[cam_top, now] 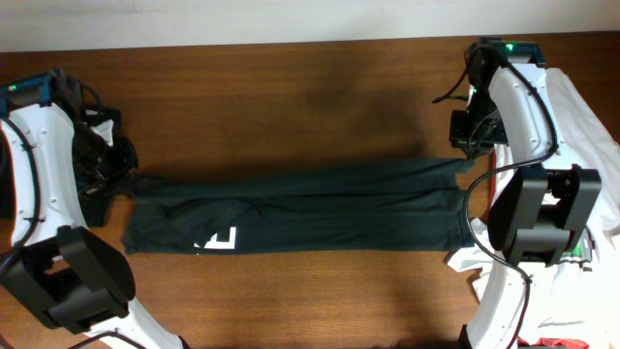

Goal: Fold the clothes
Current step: 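Fold the top edge down toward the hem with both grippers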

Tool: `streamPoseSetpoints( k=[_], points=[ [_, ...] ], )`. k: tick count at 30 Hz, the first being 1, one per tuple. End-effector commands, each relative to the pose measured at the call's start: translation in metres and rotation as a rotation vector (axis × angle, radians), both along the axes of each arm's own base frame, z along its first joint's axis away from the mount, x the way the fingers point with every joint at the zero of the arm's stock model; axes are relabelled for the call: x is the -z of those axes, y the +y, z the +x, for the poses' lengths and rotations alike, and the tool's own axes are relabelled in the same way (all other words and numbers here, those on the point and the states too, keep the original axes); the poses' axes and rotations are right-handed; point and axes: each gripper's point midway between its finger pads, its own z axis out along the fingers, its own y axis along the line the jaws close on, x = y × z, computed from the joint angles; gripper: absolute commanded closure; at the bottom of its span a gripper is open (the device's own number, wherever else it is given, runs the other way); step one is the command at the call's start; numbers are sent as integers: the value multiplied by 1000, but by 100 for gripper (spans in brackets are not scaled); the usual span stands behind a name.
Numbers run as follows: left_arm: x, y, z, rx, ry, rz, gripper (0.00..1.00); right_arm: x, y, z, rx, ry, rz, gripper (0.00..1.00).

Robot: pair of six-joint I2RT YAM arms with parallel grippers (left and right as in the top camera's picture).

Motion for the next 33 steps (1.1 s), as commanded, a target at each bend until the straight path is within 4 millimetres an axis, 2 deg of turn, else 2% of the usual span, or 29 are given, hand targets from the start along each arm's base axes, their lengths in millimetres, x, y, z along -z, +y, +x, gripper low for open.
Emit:
streamPoseSetpoints(
  k=[1,4,7,10,13,17,18,21,29,33],
  points=[
    [11,1,-16,17,50,14,100,-9,-2,-4,8,-7,-7,92],
    [26,2,-25,23,96,23,100,-9,-2,-7,8,6,-6,92],
    [41,3,-24,23,96,26,100,-9,-2,-11,8,21,-5,92],
    [49,13,-28,-7,124,95,100,-10,-1,-16,8,43,-3,92],
    [49,13,-30,-6,130,95,100,-11,-1,-20,8,62,-2,92],
    [49,13,-31,-6,135,93,100,-15,0,-36,8,129,3,91],
    [49,13,-31,-6,135,93,100,-16,1,-42,8,154,5,86],
    [49,13,-31,-6,136,93,100,-17,1,-43,8,159,6,84],
    [49,13,-31,-6,134,93,100,-1,5,-55,11,213,26,83],
    [49,13,-29,-7,126,95,100,16,35,-57,-34,216,218,76]
  ],
)
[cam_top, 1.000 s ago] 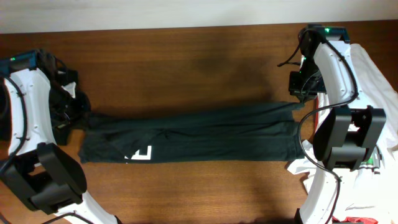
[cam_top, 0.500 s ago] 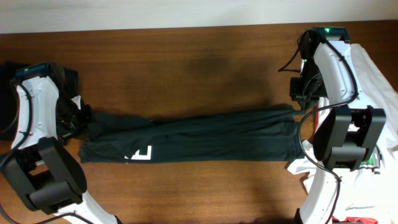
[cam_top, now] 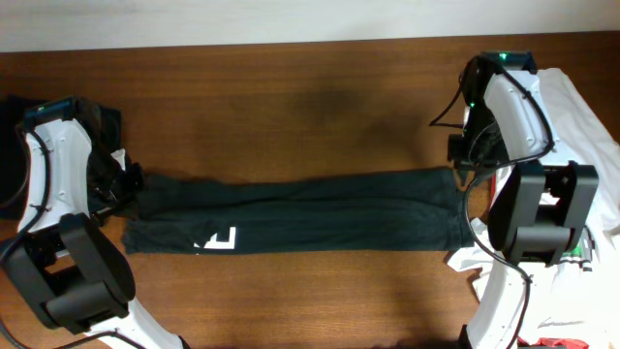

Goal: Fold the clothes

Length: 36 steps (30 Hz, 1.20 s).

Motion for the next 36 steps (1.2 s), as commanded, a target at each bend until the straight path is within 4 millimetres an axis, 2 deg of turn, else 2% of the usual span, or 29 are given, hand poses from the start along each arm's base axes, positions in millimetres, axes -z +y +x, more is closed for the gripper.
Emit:
streamPoseSetpoints(
  k=[1,4,6,9,12,16,21,24,26,28,32,34,36],
  points=[
    [-4,2,-2,-10,-12,22,100,4,32,-3,-22,-17,216,75],
    [-4,2,-2,-10,-12,22,100,7,35,-7,-27,-1,231,73],
    [-4,2,-2,-10,-12,22,100,14,34,-18,-27,42,232,69],
    [-4,2,-2,-10,-13,22,100,26,35,-31,-22,90,233,69],
    [-4,2,-2,-10,-12,22,100,36,24,-35,8,103,148,69],
    [-4,2,-2,-10,-13,22,100,36,7,-36,62,104,20,66],
    [-4,2,-2,-10,-13,22,100,35,6,-45,64,143,8,63],
    [-4,3,-1,-10,-16,23,100,41,7,-53,64,169,9,70],
    [-4,3,-1,-10,-17,23,100,44,7,-56,64,178,10,80],
    [-4,2,-1,-10,-16,23,100,45,7,-56,64,176,10,96],
    [-4,3,-1,-10,-16,24,100,48,4,-50,55,148,2,96],
    [-4,3,-1,-9,-16,23,100,49,-3,-33,56,77,-20,96],
    [-4,3,-1,-9,-16,23,100,41,-9,-18,74,24,-24,96]
  ],
)
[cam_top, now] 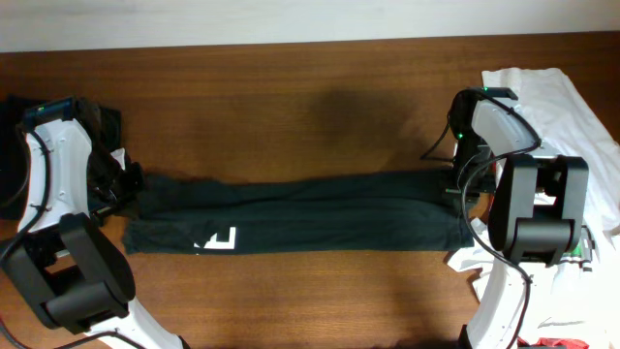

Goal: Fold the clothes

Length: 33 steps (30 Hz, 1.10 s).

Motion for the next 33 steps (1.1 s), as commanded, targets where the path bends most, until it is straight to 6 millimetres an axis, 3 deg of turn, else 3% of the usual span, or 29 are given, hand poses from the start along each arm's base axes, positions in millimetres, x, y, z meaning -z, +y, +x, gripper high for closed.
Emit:
streamPoseSetpoints(
  k=[1,2,4,6,8,10,20,24,27,33],
  points=[
    [-4,2,-3,-6,-7,19,100,-24,-18,30,40,-125,-46,96],
    [-4,2,-3,-6,-8,19,100,-38,-22,45,58,-184,-52,96],
    [-4,2,-2,-6,-11,21,100,-50,-23,54,56,-215,-55,96],
    [-4,2,-2,-6,-11,21,100,-55,-20,43,53,-165,-49,96],
    [-4,2,-2,-7,-12,21,100,-57,-18,26,51,-93,-42,74],
    [-4,2,-1,-6,-15,22,100,-54,-16,11,48,-33,-32,66],
    [-4,2,-1,-6,-15,22,100,-11,2,-1,71,-13,66,66],
    [-4,3,-1,-6,-16,22,100,-7,3,-1,72,-17,68,67],
    [-4,3,0,-6,-18,23,100,-7,3,-1,74,-21,72,75],
    [-4,3,0,-6,-18,23,100,-6,6,-2,82,-14,87,71]
  ],
)
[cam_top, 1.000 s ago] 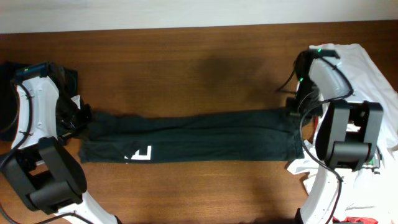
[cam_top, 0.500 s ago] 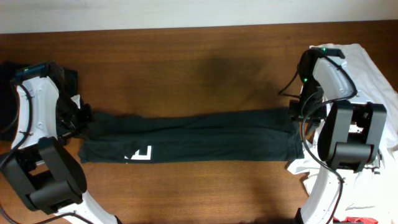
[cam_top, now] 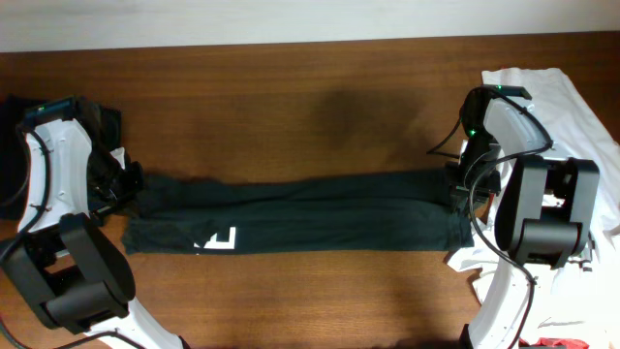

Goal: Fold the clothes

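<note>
A dark garment (cam_top: pixel 320 208) lies as a long narrow strip across the wooden table (cam_top: pixel 291 107), with a white logo (cam_top: pixel 219 237) near its left end. My left gripper (cam_top: pixel 136 186) is at the strip's far left corner, touching the cloth. At the strip's right end is my right gripper (cam_top: pixel 459 180), low over the far corner. The arms' own bodies hide both sets of fingers, so I cannot tell whether either one is holding cloth.
A heap of white clothes (cam_top: pixel 581 126) lies at the right edge under and behind the right arm. Something dark (cam_top: pixel 105 121) sits at the far left beside the left arm. A small red object (cam_top: pixel 552 342) shows at the bottom right.
The right arm's wrist has shifted slightly to the right, with its gripper still at the garment's right end. The left arm and the garment look unchanged.
At first the garment was wider, its far edge higher on the right, with both grippers at its far corners. A second later both arms had come nearer and the strip was narrower. Since then the right arm settled lower at the right end; the left stayed put.
</note>
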Tool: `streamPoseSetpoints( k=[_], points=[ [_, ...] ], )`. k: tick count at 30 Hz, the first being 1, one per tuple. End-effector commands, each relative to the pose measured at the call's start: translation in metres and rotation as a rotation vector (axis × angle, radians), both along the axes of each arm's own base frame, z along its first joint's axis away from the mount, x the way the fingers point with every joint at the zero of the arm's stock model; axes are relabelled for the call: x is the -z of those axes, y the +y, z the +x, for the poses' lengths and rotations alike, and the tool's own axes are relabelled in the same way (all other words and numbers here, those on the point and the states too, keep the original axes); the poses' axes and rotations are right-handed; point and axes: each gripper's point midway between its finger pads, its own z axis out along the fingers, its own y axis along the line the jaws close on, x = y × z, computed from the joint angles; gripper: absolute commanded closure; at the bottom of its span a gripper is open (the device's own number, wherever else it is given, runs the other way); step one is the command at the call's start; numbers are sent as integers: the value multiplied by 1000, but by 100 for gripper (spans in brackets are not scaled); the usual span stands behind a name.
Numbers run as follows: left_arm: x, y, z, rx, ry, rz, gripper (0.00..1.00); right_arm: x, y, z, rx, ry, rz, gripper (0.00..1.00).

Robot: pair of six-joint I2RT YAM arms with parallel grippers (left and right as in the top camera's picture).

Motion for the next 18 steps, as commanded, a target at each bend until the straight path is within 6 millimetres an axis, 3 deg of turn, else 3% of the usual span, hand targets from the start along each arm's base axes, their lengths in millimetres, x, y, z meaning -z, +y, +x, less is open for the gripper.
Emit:
streamPoseSetpoints(
  k=[1,18],
  points=[
    [-4,2,-3,-6,-9,20,100,-3,5,-2,9,-3,21,66],
    [-4,2,-3,-6,-9,20,100,3,8,9,23,-51,37,65]
  ],
)
